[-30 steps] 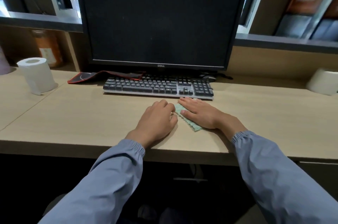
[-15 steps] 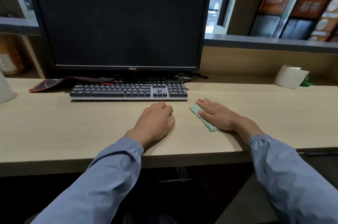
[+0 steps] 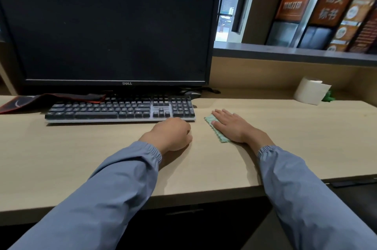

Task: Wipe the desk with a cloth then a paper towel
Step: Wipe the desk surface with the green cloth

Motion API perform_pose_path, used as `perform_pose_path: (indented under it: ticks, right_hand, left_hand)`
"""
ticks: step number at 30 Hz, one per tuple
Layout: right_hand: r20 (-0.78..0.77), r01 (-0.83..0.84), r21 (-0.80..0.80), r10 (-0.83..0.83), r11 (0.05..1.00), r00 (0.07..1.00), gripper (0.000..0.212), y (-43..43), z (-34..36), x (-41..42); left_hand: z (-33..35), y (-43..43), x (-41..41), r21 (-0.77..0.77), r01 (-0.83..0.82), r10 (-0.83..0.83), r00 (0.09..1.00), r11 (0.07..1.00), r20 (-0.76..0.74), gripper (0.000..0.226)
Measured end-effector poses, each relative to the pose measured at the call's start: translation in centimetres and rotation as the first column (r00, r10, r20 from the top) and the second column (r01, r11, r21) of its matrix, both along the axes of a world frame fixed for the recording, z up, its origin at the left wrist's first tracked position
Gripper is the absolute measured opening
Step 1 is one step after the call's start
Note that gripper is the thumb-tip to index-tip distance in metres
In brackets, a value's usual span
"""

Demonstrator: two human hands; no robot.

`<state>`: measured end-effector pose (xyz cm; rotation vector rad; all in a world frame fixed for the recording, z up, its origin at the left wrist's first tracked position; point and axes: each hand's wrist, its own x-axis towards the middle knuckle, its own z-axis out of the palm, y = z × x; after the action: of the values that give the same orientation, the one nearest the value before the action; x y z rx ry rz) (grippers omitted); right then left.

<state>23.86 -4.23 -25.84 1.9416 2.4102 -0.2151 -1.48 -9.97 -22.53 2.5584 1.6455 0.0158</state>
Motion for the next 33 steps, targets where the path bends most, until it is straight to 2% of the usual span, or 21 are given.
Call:
perform_pose_path:
  ticks: [7, 18, 27, 33]
  right_hand:
    - [0.015, 0.037, 0.017, -0.037, 0.999, 0.999, 0.063, 4.3, 0.2, 0.1]
    - [0.054, 0.124, 0.021, -0.125, 0.992, 0.991, 0.067, 12.2, 0.1, 0.2]
    - [0.070, 0.145, 0.014, -0.146, 0.989, 0.987, 0.067, 14.8, 0.3, -0.3]
    - [0.060, 0.160, 0.016, -0.161, 0.987, 0.985, 0.068, 15.1, 0.1, -0.5]
  left_hand:
    - [1.7, 2.1, 0.9, -0.035, -0.002, 0.001, 1.000, 0.999, -0.019, 0.033]
    - [3.6, 3.3, 1.7, -0.082, 0.038, -0.040, 0.999, 0.996, -0.025, 0.048]
    - [4.2, 3.9, 1.5, -0.213, 0.040, -0.050, 0.998, 0.976, -0.043, 0.049]
    - [3.9, 4.1, 1.3, -0.231, 0.050, -0.060, 0.998, 0.972, -0.035, 0.049]
